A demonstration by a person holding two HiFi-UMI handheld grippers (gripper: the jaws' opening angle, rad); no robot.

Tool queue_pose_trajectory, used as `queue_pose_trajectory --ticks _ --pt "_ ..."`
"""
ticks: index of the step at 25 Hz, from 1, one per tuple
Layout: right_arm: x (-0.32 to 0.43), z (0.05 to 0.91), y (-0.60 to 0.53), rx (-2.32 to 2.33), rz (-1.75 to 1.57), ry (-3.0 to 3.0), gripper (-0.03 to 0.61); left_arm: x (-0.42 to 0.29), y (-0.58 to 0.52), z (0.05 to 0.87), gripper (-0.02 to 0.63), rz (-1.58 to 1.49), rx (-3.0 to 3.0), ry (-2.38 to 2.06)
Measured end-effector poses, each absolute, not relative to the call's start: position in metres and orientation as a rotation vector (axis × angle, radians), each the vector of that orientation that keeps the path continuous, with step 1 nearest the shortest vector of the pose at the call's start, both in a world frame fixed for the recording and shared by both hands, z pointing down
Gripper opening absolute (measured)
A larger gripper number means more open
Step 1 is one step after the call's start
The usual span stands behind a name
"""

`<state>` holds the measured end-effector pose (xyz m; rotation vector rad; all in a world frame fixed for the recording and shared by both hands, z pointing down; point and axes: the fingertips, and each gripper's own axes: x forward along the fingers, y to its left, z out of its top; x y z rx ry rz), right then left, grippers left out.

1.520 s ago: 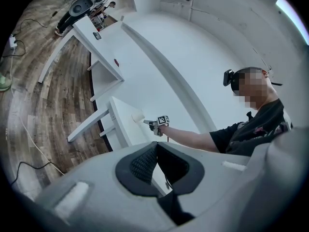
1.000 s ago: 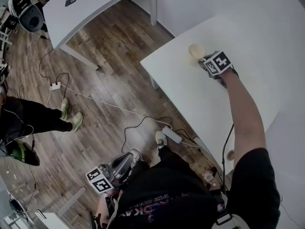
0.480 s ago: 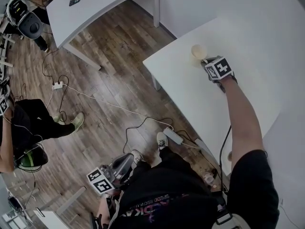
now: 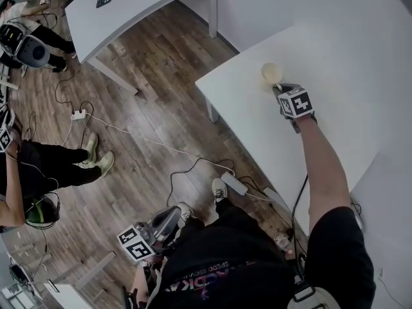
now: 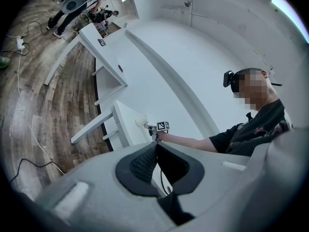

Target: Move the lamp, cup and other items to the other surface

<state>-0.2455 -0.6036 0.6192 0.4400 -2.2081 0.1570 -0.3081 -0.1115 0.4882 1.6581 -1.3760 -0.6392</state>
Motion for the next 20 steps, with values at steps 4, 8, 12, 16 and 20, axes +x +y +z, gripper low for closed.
queue_pose_trajectory --ticks 4,8,12,16,20 --pt "-0.241 0.614 -0.596 0.481 0.162 -2.244 0.048 -0.308 -0.110 0.486 0.002 -0.634 1.664 -1.365" --pt "-0.238 0.602 -0.585 0.510 0.181 -2.279 0.048 -0.310 -0.110 0.484 0.002 -0.623 1.681 -1.344" --pt "-0.234 0.593 -0.566 0.514 0.196 -2.298 0.048 -0.313 -0.108 0.483 0.002 -0.607 1.706 -1.312" --pt "-0.223 0.584 -0.543 0.531 0.197 -2.300 0.048 -0.315 -0.103 0.480 0.002 -0.575 1.753 -1.274" --pt "-0.205 0.572 -0.519 0.586 0.222 -2.295 0.048 -0.316 -0.097 0.473 0.002 -0.523 1.820 -1.232"
